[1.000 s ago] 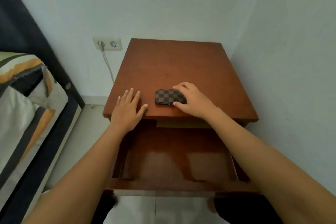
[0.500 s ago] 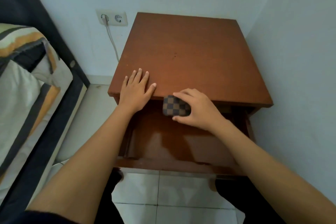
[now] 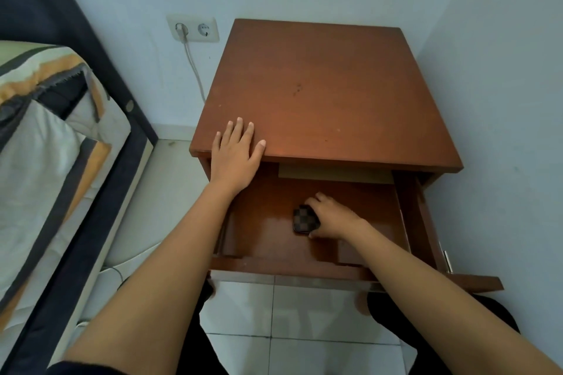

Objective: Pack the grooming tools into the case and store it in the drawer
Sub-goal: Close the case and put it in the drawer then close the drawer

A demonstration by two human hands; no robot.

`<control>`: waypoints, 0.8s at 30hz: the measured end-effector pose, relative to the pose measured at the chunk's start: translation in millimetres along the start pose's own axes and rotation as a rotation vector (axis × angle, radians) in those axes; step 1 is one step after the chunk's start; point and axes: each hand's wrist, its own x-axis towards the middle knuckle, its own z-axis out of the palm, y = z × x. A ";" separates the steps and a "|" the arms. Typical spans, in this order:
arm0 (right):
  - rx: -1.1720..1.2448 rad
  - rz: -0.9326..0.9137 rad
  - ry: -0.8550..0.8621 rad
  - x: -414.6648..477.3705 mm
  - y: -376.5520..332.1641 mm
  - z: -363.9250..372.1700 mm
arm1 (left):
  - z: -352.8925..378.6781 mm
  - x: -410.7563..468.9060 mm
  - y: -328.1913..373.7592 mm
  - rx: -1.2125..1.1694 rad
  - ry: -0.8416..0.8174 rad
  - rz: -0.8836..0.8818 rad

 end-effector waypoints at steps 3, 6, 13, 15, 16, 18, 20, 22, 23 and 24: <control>0.118 0.014 0.059 -14.6 -2.2 -3.9 | -2.0 -12.0 8.6 -0.096 0.013 -0.038; 0.281 0.012 0.207 -46.2 -7.9 -7.9 | -4.0 -37.8 16.1 -0.242 0.001 -0.045; 0.469 -0.096 0.551 -130.5 -17.0 1.5 | -5.1 -125.0 35.6 -0.548 0.000 0.093; 0.467 -0.140 0.627 -147.0 -18.6 9.7 | -3.8 -148.5 39.3 -0.540 -0.004 0.168; 0.449 -0.163 0.649 -153.7 -19.5 14.8 | -3.1 -159.0 40.6 -0.519 0.001 0.193; 0.387 -0.207 0.680 -165.3 -20.8 25.4 | -2.0 -177.6 42.1 -0.457 0.016 0.240; 0.317 -0.238 0.699 -173.5 -20.4 34.4 | 0.7 -192.4 40.1 -0.385 0.024 0.292; 0.258 -0.247 0.720 -177.2 -19.2 40.2 | 3.4 -202.4 35.5 -0.321 0.012 0.325; 0.239 -0.242 0.737 -178.0 -18.7 41.6 | 4.4 -205.3 33.3 -0.295 0.000 0.335; 0.230 -0.236 0.754 -178.8 -18.3 42.1 | 5.1 -206.7 31.9 -0.272 -0.012 0.341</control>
